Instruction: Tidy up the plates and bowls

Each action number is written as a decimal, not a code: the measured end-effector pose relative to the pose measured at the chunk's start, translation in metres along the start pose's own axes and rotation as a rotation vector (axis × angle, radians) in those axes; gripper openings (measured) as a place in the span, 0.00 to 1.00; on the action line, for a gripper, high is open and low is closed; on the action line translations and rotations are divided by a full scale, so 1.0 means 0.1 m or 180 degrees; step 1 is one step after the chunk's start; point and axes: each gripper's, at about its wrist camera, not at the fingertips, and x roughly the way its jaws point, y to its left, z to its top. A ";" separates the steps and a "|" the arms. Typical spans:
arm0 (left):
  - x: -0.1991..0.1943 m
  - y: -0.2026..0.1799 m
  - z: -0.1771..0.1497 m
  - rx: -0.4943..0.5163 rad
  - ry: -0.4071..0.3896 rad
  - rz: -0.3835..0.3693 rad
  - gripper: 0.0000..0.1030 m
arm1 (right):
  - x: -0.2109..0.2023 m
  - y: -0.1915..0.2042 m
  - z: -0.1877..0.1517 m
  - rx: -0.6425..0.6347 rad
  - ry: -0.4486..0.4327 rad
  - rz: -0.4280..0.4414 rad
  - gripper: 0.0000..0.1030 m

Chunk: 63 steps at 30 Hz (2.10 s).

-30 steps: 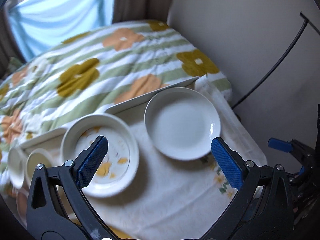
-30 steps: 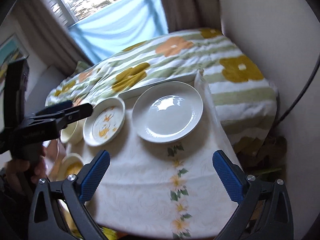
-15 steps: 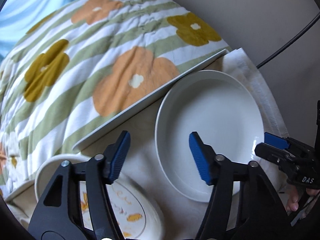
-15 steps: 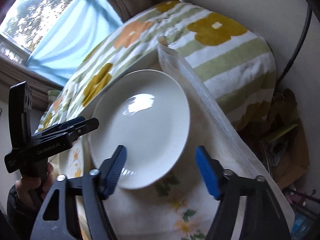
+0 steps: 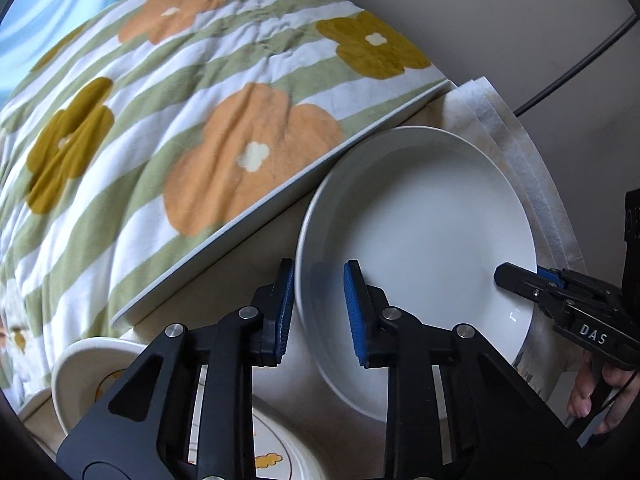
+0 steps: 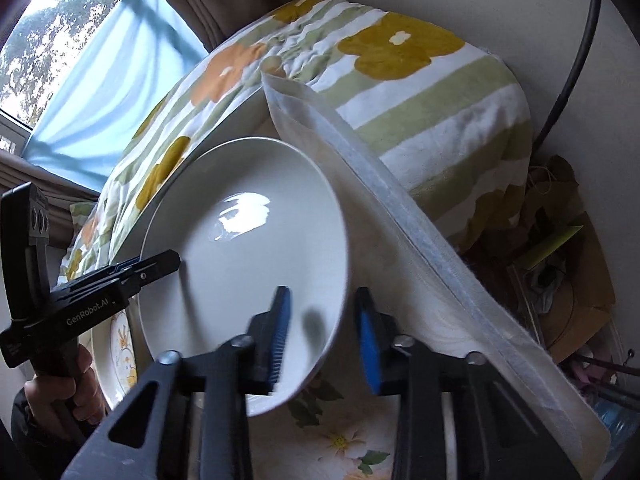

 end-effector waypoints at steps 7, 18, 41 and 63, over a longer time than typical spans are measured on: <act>0.00 -0.04 0.00 0.0057 -0.0014 0.0101 0.21 | 0.00 -0.03 -0.01 0.0027 -0.0028 0.0050 0.17; -0.15 -0.16 -0.03 0.0088 -0.0120 0.0107 0.22 | -0.06 -0.05 -0.05 -0.0028 -0.0092 0.0080 0.17; -1.99 -0.49 -1.51 -0.1050 -0.0976 0.0720 0.21 | -1.22 0.63 -0.42 -0.1474 -0.0135 0.0745 0.17; -1.83 0.11 -3.90 -0.2096 -0.0631 0.0893 0.21 | -0.53 1.47 -2.06 -0.2376 0.0711 0.0841 0.17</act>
